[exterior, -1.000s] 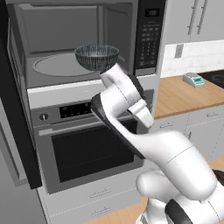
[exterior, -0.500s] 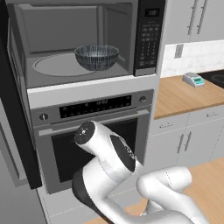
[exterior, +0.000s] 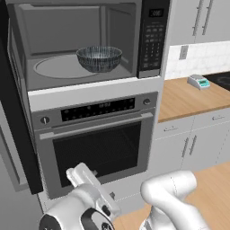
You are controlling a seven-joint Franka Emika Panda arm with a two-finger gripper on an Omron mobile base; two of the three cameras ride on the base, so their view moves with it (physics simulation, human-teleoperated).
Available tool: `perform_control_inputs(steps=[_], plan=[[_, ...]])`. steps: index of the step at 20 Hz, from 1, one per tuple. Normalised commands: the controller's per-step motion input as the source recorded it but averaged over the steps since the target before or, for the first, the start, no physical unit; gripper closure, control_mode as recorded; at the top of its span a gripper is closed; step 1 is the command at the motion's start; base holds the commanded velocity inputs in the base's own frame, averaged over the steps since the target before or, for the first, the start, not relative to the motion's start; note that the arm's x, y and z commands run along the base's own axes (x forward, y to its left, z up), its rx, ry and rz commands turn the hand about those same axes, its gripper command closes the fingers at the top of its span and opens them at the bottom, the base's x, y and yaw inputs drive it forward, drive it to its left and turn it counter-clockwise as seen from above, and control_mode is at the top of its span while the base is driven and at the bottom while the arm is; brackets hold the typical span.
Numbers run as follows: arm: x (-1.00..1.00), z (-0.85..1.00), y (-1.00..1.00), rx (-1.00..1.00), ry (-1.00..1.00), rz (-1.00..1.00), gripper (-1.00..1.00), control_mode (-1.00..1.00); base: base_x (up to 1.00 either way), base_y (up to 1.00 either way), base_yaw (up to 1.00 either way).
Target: Pick the garlic from the sink and place it in the bowl. Then pick the bowl and place it in the microwave. Then close the microwave door and press the start button.
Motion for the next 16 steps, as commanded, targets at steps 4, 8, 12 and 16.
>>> perform_control_inputs(steps=[4,8,12,16], plan=[[0.01,-0.09,1.00,-0.03,-0.33,0.00,-1.00,-1.00,0.00,0.00,0.00],[0.17,-0.22,1.00,-0.04,-0.24,-0.01,-1.00,-1.00,0.00,0.00,0.00],[0.24,-0.05,1.00,-0.01,-0.19,-0.05,-1.00,-1.00,0.00,0.00,0.00],[0.04,0.00,1.00,0.00,-0.20,-0.04,-1.00,-1.00,0.00,0.00,0.00]])
